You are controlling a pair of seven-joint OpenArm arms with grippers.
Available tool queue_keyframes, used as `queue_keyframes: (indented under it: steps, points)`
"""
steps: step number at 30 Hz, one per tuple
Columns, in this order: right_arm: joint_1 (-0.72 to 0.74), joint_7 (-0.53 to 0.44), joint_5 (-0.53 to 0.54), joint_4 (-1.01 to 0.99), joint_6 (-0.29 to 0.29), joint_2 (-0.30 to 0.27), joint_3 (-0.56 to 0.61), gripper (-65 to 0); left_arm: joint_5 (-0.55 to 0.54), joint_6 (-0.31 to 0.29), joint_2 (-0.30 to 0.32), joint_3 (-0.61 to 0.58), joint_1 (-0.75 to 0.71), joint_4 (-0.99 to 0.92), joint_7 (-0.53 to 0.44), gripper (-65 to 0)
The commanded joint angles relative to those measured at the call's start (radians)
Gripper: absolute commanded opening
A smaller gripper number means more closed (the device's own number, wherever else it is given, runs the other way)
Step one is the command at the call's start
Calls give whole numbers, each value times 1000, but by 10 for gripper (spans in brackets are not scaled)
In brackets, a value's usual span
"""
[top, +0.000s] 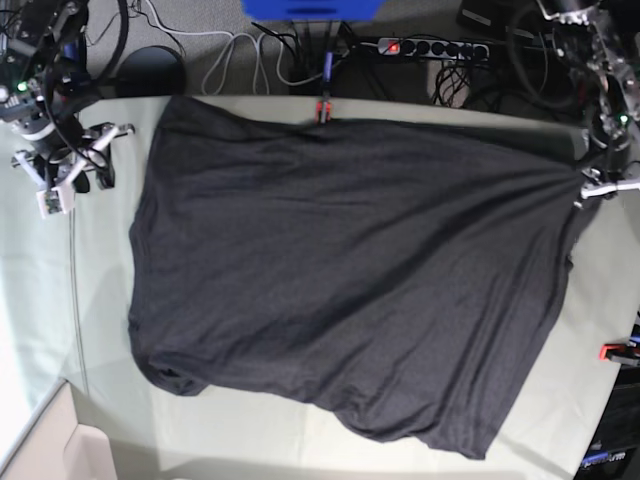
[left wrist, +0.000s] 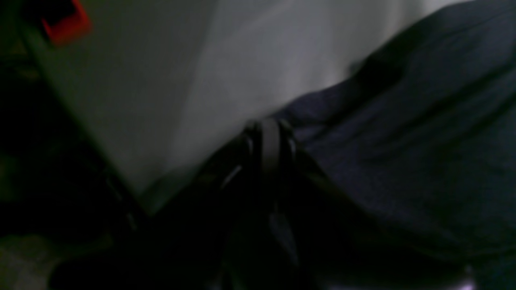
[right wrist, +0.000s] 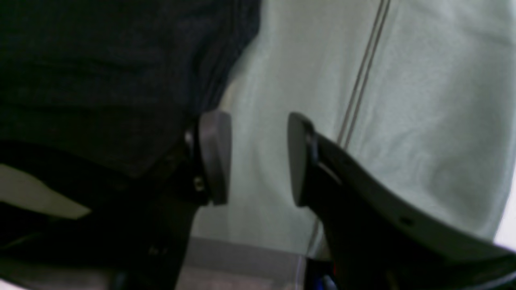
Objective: Layout the t-shirt on the table in an organized manner, then fold the t-shirt properly
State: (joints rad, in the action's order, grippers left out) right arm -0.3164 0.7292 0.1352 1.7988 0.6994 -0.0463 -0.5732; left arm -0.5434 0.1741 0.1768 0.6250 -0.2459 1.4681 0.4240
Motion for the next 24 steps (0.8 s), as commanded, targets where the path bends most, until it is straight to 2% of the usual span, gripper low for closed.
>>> queue_keyframes:
  steps: [1,5,8,11,21,24]
  points:
    - [1,-20,7,16,-1,-5,-3,-413,6,-2,14,17,-2,30,-23,-650]
    - [-7,-15,7,16,-1,16,-1,-410,7,-2,14,92,6,35,-23,-650]
    - [-20,-12,7,16,-1,30,-1,-364,7,-2,19,129,7,15,-23,-650]
    - [-56,-12,7,26,-1,33,29,-320,6,-2,53,141,7,9,-23,-650]
    - [-155,-10,7,20,-1,55,209,-315,6,-2,46,137,9,9,-23,-650]
    - [-166,-10,7,16,-1,55,223,-314,6,-2,45,137,9,9,-23,-650]
